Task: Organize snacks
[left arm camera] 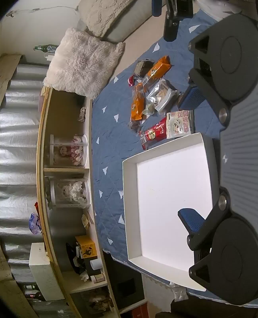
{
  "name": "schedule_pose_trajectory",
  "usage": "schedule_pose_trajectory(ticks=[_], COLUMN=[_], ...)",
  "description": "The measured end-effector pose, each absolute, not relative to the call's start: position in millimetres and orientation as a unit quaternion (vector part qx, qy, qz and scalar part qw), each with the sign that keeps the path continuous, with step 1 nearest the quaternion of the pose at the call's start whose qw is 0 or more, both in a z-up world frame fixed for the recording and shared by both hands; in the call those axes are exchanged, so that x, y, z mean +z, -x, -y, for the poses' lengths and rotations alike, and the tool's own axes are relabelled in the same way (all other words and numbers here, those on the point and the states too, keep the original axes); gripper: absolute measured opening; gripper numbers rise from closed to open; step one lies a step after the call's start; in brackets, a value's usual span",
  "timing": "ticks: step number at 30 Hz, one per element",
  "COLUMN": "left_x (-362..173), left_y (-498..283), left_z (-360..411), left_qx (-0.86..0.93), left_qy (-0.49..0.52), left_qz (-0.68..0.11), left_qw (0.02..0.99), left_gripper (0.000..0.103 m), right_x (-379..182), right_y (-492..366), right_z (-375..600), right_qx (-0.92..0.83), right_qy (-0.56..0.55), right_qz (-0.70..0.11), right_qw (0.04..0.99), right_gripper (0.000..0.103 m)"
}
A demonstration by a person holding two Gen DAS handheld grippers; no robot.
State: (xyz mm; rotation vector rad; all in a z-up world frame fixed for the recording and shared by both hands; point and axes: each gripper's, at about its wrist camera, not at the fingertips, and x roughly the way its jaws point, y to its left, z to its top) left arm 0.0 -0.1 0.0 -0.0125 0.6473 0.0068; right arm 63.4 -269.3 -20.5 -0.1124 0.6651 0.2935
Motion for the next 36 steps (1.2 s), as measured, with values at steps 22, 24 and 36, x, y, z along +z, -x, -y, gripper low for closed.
schedule_pose_trajectory(ticks=[22, 24, 36], left_x=[0.2, 0.3, 0.3], left_y=[-0.2, -0.1, -0.3], left_z=[-0.1, -0.2, -0.2], left_qx=[0.004, 0.004, 0.003], left_qy=[0.006, 0.007, 0.006], left_qz=[-0.322, -0.322, -0.322], left_qw=[0.947, 0.947, 0.947], left_gripper=[0.103, 0.103, 0.103], right_x=[-20.8, -20.6, -21.1], right_y=[-64.8, -64.6, -64.5], right_z=[268.9, 269.1, 268.5], right_qx=[0.144, 0.144, 0.144], right_qy=[0.054, 0.055, 0.055], right_qz=[-0.329, -0.329, -0.330], right_qw=[0.932, 0.932, 0.931], right_gripper=[0.102, 0.102, 0.102])
